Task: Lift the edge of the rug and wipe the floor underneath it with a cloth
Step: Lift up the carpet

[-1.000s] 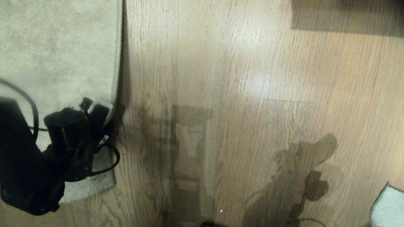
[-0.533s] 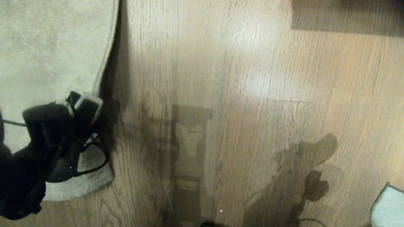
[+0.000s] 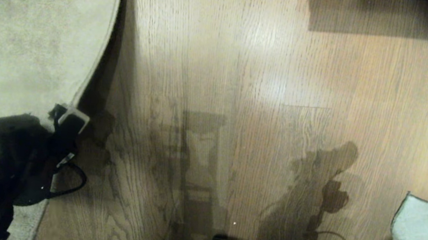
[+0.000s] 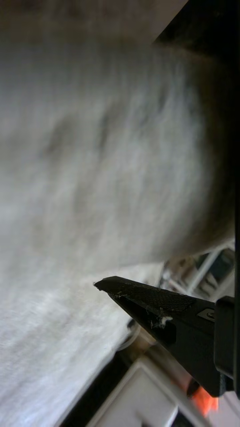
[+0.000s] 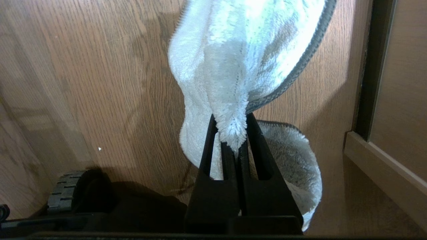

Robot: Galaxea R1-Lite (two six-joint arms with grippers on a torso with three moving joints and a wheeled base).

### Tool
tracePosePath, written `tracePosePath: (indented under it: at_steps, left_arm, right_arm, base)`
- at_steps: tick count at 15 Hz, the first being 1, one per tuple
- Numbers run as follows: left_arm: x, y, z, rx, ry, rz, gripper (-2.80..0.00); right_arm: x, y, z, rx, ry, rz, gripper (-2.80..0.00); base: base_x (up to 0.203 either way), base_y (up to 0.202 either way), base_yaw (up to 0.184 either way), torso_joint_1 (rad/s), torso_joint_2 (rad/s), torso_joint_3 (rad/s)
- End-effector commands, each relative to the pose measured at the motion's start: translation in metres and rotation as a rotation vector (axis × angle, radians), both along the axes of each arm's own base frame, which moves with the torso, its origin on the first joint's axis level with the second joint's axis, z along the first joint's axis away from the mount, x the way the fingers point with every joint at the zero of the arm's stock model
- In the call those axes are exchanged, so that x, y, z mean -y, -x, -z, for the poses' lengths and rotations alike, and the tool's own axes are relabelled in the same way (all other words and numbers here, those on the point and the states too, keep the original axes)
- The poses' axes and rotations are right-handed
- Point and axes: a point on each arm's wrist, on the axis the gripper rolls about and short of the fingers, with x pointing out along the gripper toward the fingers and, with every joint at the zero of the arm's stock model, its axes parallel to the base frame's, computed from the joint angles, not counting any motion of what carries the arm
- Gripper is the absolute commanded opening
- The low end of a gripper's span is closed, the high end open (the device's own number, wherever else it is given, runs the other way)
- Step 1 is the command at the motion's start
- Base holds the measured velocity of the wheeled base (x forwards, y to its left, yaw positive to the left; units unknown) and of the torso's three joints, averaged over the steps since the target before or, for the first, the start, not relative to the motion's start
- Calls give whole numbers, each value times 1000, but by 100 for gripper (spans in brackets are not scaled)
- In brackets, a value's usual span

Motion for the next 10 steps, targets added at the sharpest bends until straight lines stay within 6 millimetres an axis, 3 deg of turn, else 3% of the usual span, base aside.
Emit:
tracePosePath:
  at_steps: [1, 7, 10]
  left_arm:
    - [-11, 15, -2, -30, -33, 2, 0]
    - [-8, 21, 2, -53, -29, 57, 0]
    - [-5, 34, 13, -90, 16, 60, 0]
  right_arm:
    - [0, 0, 0, -1, 0, 0, -280]
    - [0, 0, 0, -1, 0, 0, -280]
    - [0, 0, 0, -1, 0, 0, -280]
  base:
    - [0, 0, 0, 0, 0, 0]
    - [0, 0, 0, 0, 0, 0]
    - [0, 0, 0, 0, 0, 0]
